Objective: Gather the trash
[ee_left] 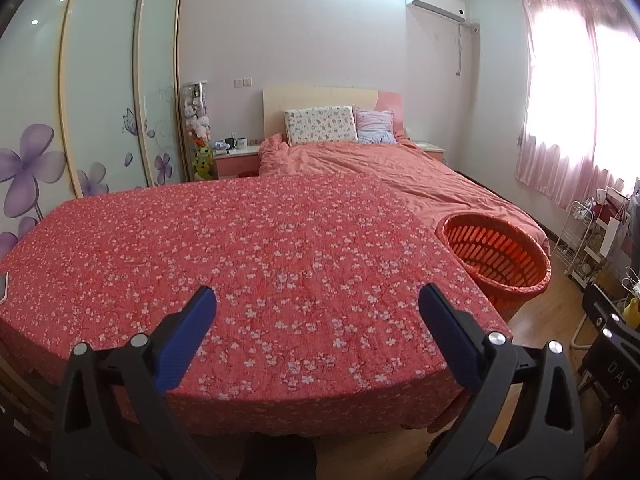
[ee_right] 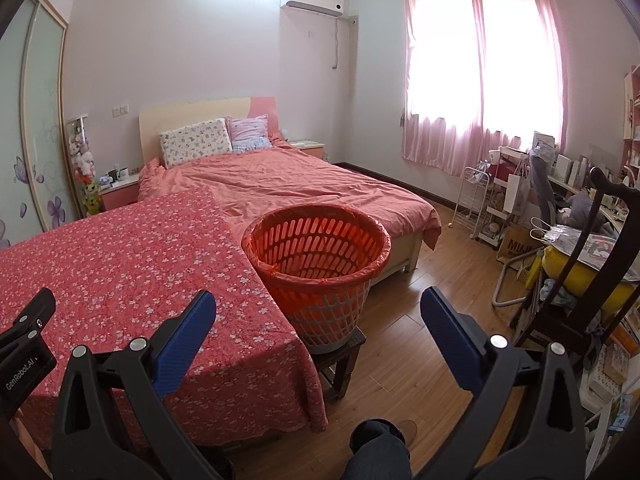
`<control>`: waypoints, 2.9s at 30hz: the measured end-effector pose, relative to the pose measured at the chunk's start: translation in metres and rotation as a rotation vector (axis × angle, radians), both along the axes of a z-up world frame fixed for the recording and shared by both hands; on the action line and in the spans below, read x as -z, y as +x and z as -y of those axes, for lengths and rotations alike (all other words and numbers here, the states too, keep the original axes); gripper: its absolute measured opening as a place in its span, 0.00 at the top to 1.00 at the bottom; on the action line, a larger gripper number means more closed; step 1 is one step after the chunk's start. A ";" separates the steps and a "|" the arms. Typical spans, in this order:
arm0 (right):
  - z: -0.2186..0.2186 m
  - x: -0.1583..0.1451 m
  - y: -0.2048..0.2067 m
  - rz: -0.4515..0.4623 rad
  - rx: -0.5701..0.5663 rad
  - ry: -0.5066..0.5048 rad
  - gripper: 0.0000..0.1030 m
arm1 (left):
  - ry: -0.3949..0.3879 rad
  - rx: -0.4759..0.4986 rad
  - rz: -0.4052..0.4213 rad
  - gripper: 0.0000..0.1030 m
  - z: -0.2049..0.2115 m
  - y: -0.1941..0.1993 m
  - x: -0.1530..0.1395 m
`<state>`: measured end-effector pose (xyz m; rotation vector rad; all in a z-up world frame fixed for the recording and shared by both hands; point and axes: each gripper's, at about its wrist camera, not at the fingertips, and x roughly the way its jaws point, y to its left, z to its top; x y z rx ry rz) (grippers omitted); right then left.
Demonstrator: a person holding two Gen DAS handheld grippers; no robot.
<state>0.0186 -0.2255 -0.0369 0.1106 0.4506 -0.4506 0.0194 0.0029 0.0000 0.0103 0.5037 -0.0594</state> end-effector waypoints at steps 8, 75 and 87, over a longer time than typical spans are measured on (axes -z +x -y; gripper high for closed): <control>0.001 -0.002 -0.001 0.012 -0.008 0.004 0.02 | 0.008 -0.008 0.026 0.04 0.002 -0.003 -0.007; 0.003 0.002 0.000 0.007 -0.015 0.010 0.02 | 0.012 -0.023 0.023 0.04 0.004 -0.005 -0.004; 0.004 0.001 0.000 0.006 -0.015 0.010 0.02 | 0.019 -0.022 0.024 0.04 0.004 -0.006 -0.003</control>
